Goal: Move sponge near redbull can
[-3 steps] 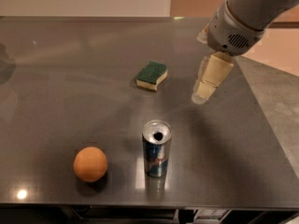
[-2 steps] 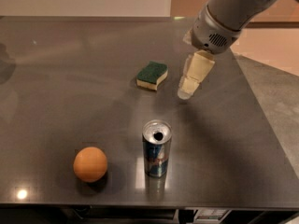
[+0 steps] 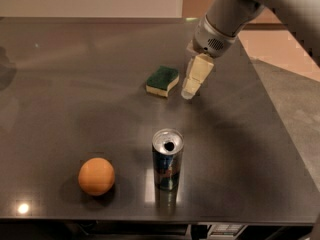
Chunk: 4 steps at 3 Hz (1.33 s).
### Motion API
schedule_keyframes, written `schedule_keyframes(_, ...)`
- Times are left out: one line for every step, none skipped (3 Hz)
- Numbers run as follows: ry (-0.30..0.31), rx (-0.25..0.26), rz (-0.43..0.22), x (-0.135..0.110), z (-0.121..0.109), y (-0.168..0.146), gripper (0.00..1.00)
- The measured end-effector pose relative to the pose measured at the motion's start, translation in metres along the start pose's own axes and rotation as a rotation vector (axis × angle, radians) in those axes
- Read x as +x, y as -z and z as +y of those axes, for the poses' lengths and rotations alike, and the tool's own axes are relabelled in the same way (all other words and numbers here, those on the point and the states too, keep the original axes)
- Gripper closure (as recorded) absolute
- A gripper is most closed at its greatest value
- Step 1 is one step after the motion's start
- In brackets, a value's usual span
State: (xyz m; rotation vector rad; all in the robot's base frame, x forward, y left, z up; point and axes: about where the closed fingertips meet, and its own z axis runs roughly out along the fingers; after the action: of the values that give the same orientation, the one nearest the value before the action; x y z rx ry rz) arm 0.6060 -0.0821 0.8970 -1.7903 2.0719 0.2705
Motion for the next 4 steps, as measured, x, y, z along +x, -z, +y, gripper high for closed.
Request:
schedule_keyframes(-0.017, -0.039, 0.001, 0.007, -0.022, -0.024, 0.0)
schedule_keyframes(-0.018, -0.064, -0.001, 0.006, -0.037, -0.042, 0.0)
schedule_keyframes(-0.017, -0.074, -0.02, -0.003, -0.043, -0.056, 0.0)
schedule_keyframes(-0.006, -0.085, -0.036, -0.016, -0.043, -0.068, 0.0)
